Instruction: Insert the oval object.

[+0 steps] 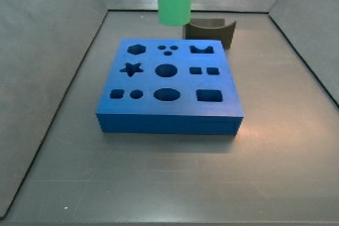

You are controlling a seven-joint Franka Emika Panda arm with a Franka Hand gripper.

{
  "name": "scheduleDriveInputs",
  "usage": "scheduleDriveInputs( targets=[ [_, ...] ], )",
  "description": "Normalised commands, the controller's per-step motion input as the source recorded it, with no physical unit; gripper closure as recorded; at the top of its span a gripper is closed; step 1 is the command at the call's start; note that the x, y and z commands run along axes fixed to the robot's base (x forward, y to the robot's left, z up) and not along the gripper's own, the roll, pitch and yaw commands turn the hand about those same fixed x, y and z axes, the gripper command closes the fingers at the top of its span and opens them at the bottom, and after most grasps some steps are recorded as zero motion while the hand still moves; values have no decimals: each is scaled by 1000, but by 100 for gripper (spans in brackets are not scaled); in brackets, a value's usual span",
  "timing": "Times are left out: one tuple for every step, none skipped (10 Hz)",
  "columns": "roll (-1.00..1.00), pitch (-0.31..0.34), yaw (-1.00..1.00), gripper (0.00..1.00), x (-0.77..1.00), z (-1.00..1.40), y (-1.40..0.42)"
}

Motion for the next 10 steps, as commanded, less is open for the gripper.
scheduleDriveInputs(
  targets=[
    [20, 10, 0, 100, 46, 0, -3],
    [-53, 9, 0, 100, 14, 0, 54],
    [-14, -259, 0, 100, -231, -749, -120],
    [0, -139, 0, 100, -429, -963, -300],
    [0, -76, 0, 100, -223, -1000, -460],
    [0, -71, 0, 100, -234, -1000, -483],
    [-71, -36, -283, 100, 0, -966, -171],
    [-244, 0, -597, 100, 300, -551, 0],
    [-171, 31, -634, 100, 440, -426, 49],
    [-80, 40, -497, 100, 291, -311, 83]
  ],
)
